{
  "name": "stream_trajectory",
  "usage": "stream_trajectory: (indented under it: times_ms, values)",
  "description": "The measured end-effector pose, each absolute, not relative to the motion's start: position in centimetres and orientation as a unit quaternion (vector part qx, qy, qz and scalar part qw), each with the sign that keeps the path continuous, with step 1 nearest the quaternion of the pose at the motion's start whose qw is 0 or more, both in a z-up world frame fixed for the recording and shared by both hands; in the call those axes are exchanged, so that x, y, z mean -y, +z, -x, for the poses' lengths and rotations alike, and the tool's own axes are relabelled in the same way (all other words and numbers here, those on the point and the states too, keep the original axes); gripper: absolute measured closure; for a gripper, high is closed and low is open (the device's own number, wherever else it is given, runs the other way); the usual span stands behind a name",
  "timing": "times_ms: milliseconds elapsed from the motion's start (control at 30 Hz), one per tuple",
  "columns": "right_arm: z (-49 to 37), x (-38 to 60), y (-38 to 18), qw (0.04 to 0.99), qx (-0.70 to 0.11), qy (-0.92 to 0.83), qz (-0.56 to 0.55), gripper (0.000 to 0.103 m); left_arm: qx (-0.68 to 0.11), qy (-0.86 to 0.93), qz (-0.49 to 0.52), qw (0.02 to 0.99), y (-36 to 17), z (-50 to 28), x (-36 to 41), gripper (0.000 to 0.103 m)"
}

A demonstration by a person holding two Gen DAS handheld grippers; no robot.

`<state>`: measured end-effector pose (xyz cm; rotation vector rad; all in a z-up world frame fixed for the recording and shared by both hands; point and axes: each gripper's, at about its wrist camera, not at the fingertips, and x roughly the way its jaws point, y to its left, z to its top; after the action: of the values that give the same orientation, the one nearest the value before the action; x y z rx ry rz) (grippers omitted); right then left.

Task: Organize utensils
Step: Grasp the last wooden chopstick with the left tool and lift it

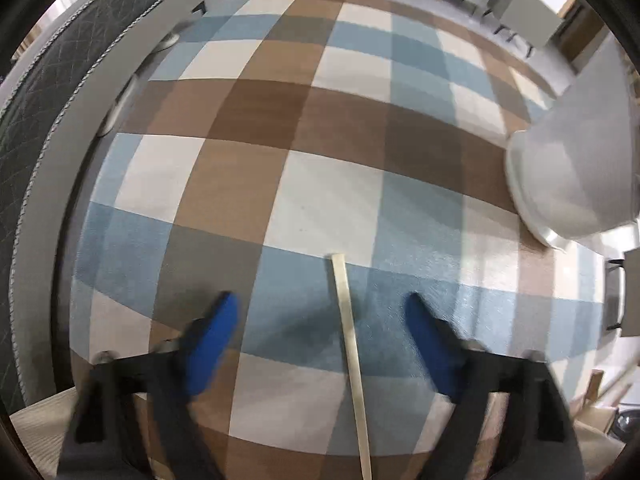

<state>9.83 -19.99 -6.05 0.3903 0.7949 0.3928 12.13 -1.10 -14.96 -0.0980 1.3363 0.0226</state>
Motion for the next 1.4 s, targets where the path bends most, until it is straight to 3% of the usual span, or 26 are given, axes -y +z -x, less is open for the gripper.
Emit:
stream_trajectory:
  times_ms: [233,400,467,967,1133,1167,1200,1267,1400]
  values:
    - [-9.1,20.3,-4.9,0.890,-0.363,0.202,-0.191,0.100,-0.640,0.028,0.038,0.767,-15.8,-12.9,1.6,0.058]
    - [-8.6,20.5,-4.4,0.894,-0.354,0.206,-0.184,0.100,-0.640,0.027,0.055,0.766,-15.5,-13.4,2.1,0.100]
    - [-8.5,20.7,-4.2,0.896,-0.351,0.203,-0.184,0.100,-0.641,0.008,0.071,0.764,-15.4,-13.6,2.4,0.102]
    - [-4.9,20.0,-3.1,0.919,-0.320,0.170,-0.154,0.100,-0.457,-0.077,0.117,0.878,-6.2,-6.9,1.3,0.103]
    - [-4.3,19.9,-3.1,0.918,-0.323,0.159,-0.165,0.100,-0.494,-0.082,0.122,0.857,-7.0,-7.3,0.4,0.102]
    - [-4.3,20.0,-3.2,0.917,-0.325,0.157,-0.171,0.100,-0.510,-0.079,0.115,0.849,-7.6,-7.8,0.4,0.095]
    - [-4.4,20.0,-3.3,0.916,-0.327,0.157,-0.174,0.100,-0.526,-0.076,0.106,0.841,-8.2,-8.1,0.3,0.077]
    - [-4.6,19.9,-3.3,0.916,-0.328,0.156,-0.170,0.100,-0.542,-0.069,0.100,0.831,-9.4,-8.6,0.3,0.057]
    - [-5.2,20.6,-3.8,0.914,-0.331,0.150,-0.179,0.100,-0.561,-0.049,0.076,0.823,-11.9,-10.5,0.7,0.056]
